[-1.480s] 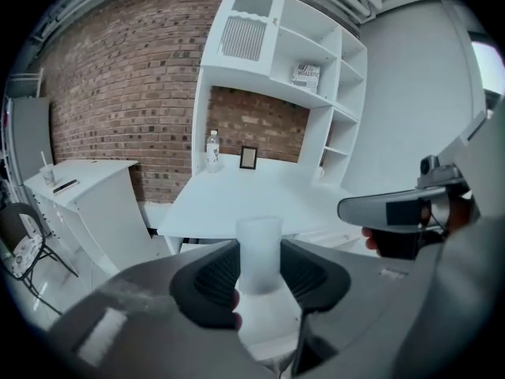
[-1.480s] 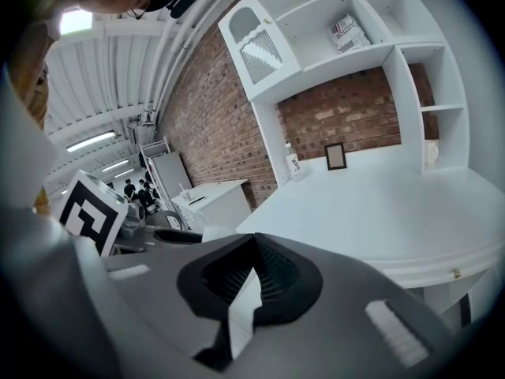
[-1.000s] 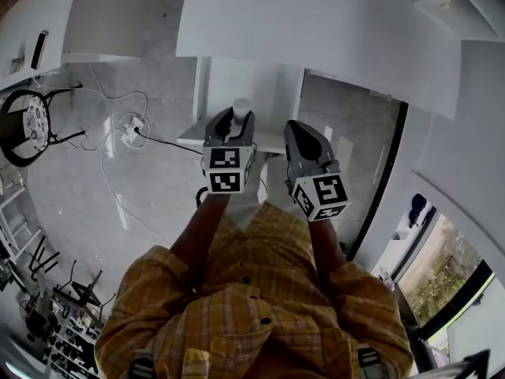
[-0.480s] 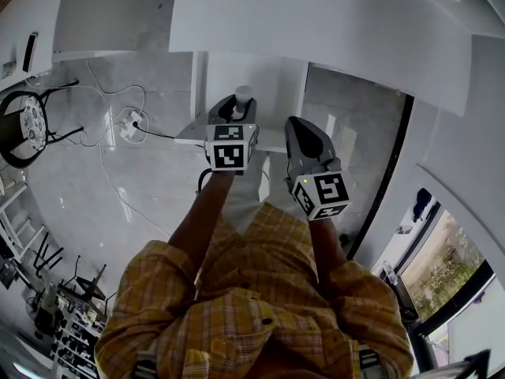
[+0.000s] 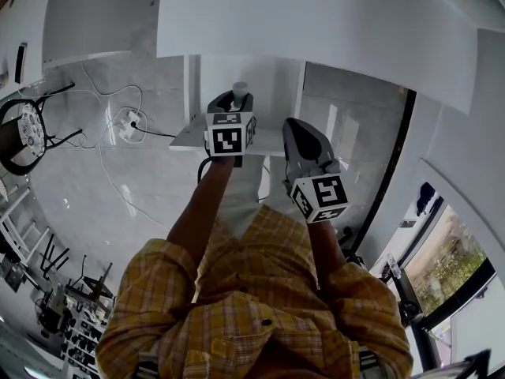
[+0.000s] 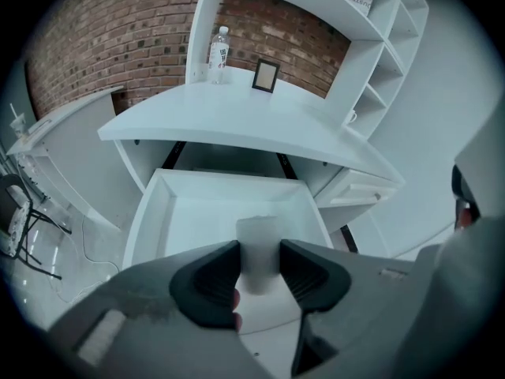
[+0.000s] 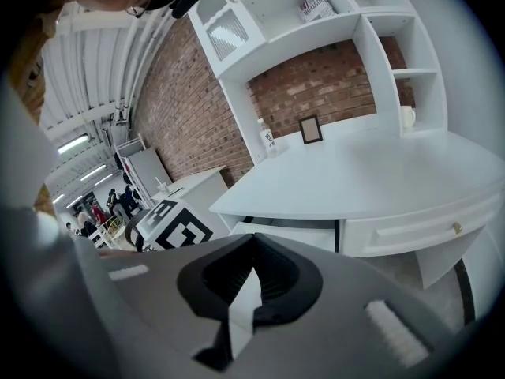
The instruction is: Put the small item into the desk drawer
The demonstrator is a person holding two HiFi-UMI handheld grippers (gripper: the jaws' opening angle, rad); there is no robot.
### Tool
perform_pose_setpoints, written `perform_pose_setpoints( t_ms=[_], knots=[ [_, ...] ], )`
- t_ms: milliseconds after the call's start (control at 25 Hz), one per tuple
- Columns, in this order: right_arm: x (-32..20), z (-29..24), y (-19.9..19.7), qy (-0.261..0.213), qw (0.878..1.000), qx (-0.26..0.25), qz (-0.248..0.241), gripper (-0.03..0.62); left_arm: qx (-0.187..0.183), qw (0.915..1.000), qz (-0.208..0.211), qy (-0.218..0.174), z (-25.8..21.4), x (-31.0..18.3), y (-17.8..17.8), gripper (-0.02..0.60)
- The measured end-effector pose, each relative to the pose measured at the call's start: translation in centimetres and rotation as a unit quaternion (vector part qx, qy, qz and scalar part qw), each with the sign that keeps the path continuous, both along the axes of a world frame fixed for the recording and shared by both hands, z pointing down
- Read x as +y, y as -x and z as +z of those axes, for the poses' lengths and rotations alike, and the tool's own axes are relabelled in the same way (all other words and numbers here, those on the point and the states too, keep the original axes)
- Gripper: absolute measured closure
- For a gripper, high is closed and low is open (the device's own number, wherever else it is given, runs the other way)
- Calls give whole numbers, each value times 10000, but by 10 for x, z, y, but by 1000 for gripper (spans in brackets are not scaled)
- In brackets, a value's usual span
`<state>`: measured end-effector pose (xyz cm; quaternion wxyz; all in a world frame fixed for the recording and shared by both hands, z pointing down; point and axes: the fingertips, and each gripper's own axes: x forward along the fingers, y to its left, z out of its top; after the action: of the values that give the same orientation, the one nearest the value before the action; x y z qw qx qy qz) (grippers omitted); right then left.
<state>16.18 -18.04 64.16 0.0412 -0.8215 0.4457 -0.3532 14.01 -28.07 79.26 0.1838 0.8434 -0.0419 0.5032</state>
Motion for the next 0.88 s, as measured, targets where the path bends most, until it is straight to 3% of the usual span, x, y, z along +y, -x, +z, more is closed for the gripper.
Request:
perform_pose_setpoints(
  t_ms=[880],
  knots=[
    [18,34,-6,194,9989,-379,196,594,-837,9959,-19,332,85,0,-11,411]
  ],
)
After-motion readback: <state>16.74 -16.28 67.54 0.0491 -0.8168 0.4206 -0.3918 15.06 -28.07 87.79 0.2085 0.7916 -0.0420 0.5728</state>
